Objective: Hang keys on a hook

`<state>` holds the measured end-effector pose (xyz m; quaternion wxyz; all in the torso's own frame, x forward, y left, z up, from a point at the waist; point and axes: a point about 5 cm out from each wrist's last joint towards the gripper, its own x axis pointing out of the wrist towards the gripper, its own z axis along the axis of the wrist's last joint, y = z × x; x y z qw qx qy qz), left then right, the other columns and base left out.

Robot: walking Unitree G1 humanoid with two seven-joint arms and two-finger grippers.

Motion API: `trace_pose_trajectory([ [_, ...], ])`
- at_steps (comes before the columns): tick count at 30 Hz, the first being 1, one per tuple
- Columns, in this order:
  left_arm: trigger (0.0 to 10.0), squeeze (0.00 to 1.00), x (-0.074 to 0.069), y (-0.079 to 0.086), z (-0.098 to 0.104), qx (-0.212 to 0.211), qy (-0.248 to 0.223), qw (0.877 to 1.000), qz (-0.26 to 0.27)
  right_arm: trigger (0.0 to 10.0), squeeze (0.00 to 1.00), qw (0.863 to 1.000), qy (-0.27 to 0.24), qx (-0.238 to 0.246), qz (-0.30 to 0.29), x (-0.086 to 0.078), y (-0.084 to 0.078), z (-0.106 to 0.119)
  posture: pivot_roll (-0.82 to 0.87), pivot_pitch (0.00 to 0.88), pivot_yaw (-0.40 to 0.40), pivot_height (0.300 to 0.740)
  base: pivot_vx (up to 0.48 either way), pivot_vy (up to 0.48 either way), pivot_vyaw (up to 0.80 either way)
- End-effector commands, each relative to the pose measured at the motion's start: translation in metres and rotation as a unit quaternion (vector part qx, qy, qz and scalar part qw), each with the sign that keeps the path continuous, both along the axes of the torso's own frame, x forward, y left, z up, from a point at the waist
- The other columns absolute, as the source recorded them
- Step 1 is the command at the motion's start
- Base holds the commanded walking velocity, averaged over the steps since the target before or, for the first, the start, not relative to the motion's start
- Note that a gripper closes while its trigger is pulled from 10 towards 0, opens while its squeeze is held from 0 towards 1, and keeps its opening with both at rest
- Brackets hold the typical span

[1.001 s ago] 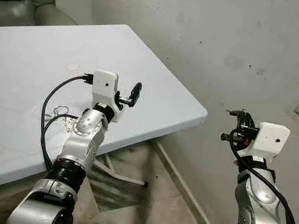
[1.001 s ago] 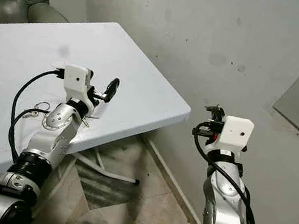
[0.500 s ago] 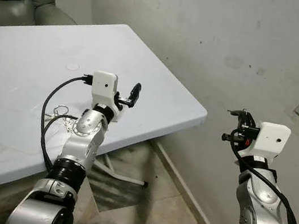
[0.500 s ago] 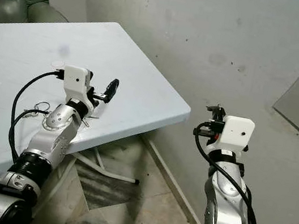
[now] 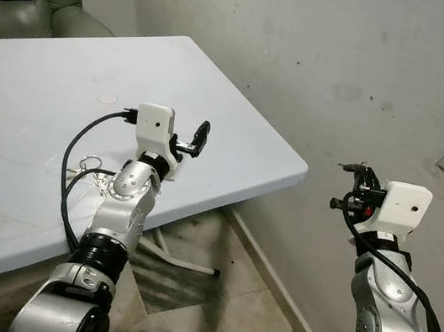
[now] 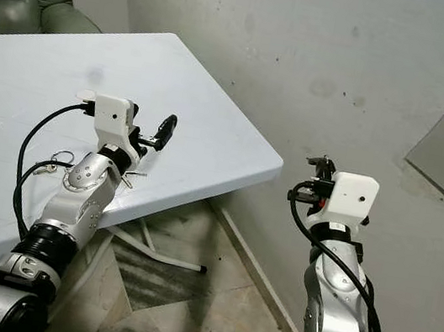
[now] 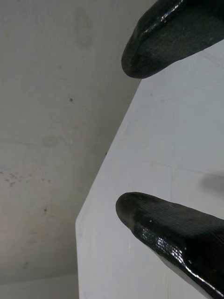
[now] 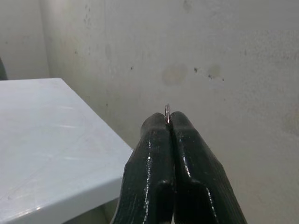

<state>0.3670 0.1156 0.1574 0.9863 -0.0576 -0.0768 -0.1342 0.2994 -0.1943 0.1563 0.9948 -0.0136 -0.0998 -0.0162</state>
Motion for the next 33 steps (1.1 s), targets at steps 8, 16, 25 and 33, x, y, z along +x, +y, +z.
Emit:
trace_pose_trajectory([
  [8,10.0,0.0,-0.017,0.002,-0.012,-0.008,0.005,0.999,-0.031,10.0,0.0,1.0,0.001,0.002,0.01,-0.016,0.003,-0.007,-0.07,0.0,-0.032,0.74,0.0,0.0,0.0],
  [16,10.0,0.0,-0.018,0.006,-0.009,-0.013,0.012,0.999,-0.032,10.0,0.0,1.0,-0.003,0.004,0.003,-0.015,0.001,-0.003,-0.07,0.0,-0.03,0.74,0.0,0.0,0.0],
  [25,10.0,0.0,-0.013,0.01,-0.003,-0.011,0.008,1.0,-0.023,10.0,0.0,1.0,0.003,0.005,-0.001,-0.01,0.0,0.0,-0.07,0.0,-0.031,0.74,0.0,0.0,-0.13],
  [33,10.0,0.0,-0.011,0.011,-0.001,-0.011,0.01,1.0,-0.018,10.0,0.0,1.0,0.005,0.003,0.003,-0.008,0.001,0.0,-0.07,0.0,-0.033,0.74,0.0,0.0,-0.74],
])
